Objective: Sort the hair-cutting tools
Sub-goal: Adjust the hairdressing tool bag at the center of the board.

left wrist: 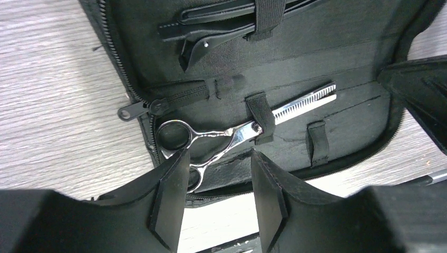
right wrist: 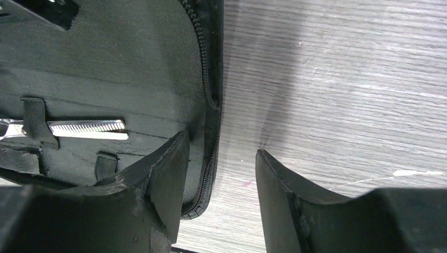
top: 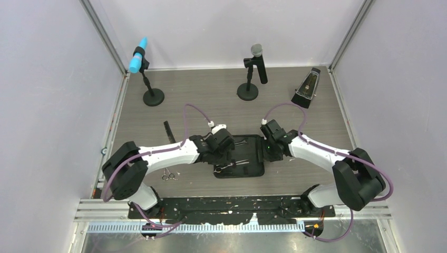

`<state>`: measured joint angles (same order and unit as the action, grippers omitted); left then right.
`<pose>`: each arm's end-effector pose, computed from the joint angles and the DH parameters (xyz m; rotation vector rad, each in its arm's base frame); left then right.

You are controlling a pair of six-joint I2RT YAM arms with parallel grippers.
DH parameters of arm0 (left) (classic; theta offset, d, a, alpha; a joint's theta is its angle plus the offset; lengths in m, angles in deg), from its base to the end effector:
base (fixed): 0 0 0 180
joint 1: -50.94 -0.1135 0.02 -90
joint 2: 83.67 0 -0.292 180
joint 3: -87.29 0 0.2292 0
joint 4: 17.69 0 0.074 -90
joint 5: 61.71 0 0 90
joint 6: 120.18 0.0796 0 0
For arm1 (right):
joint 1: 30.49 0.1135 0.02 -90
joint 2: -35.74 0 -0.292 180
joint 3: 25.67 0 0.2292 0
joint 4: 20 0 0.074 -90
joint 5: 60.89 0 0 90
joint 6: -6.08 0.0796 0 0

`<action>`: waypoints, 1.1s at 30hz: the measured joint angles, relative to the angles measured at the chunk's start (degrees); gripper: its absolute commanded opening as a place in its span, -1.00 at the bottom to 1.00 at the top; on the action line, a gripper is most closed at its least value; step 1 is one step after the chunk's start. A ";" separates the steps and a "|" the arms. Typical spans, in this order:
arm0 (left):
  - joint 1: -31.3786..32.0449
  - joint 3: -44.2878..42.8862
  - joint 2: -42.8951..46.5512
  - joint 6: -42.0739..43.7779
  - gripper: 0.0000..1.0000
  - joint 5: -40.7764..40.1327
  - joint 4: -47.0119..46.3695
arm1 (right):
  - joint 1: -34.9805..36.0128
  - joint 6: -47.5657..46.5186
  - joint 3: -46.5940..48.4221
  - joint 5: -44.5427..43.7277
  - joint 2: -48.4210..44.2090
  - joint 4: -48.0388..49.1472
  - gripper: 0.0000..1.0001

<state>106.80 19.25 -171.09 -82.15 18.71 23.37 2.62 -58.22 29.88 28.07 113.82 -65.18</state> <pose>0.1784 -0.2395 0.1965 0.0316 2.6724 -0.4378 0.1931 0.1242 0.1693 -0.1749 2.7779 0.2472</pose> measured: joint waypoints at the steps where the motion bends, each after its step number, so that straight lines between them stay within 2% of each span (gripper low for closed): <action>1: 0.02 -0.35 -0.90 0.07 -0.03 0.39 0.00 | 0.00 0.00 -0.11 0.02 0.33 0.39 0.02; 9: 0.28 -1.31 -4.98 0.15 -0.04 2.73 0.07 | -0.09 0.13 -0.72 2.62 2.84 5.29 -0.67; 11: 0.28 -1.38 -5.44 0.17 -0.04 2.73 0.13 | -0.13 0.11 -0.74 2.80 2.99 5.86 -0.75; 22: 0.28 -3.15 -7.28 1.44 -0.08 3.58 0.39 | -0.35 -0.07 -0.76 2.89 3.23 6.01 -0.85; 33: 0.26 -3.17 -3.74 1.68 -0.03 -1.07 2.78 | -0.35 -0.13 -0.76 2.93 3.30 6.05 -0.86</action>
<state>107.06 16.08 -174.82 -80.46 17.64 26.15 2.27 -58.36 29.12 31.00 117.12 -59.12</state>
